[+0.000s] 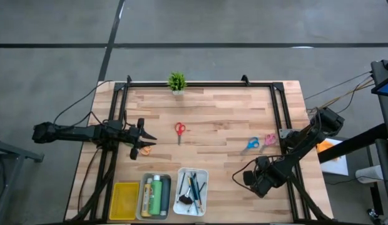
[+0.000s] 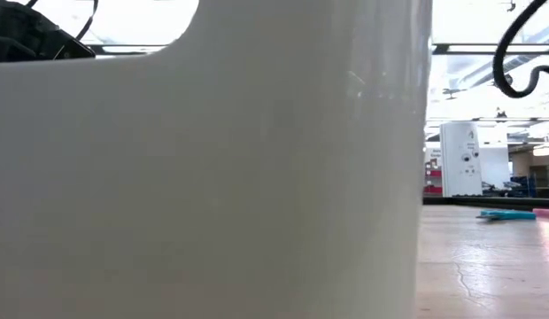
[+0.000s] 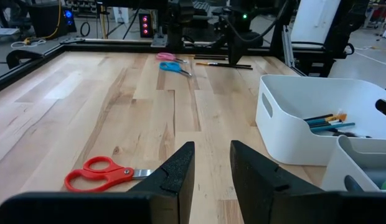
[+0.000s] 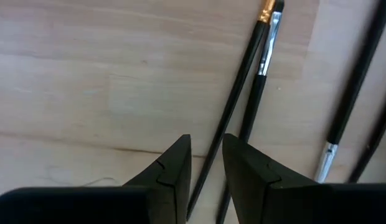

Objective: Pick & Place Paint Supplies
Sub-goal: Put the black paint brush into the white bin

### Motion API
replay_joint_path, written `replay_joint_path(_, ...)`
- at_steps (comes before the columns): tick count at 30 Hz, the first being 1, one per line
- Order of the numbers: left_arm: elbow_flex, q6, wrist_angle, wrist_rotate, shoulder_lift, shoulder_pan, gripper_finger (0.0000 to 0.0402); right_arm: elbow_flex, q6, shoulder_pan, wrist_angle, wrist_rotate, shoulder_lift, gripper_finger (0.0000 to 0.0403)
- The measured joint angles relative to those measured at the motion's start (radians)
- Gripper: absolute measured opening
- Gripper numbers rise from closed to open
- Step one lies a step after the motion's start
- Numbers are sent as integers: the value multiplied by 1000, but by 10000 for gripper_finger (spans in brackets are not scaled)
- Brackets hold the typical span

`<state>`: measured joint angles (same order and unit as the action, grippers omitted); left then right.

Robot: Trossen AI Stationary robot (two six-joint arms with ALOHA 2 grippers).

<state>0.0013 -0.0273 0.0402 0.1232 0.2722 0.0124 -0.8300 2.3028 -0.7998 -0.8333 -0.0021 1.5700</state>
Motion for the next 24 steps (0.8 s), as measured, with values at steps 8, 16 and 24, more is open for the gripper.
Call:
replay_joint_path(8,0,0,0,0,0,0,104,65,-2,-1,89,-10,-5,89)
replay_joint_path(16,0,0,0,0,0,0,104,68,-7,0,89,-16,-4,84)
replay_joint_path(24,0,0,0,0,0,0,104,69,-29,0,82,-23,-2,14)
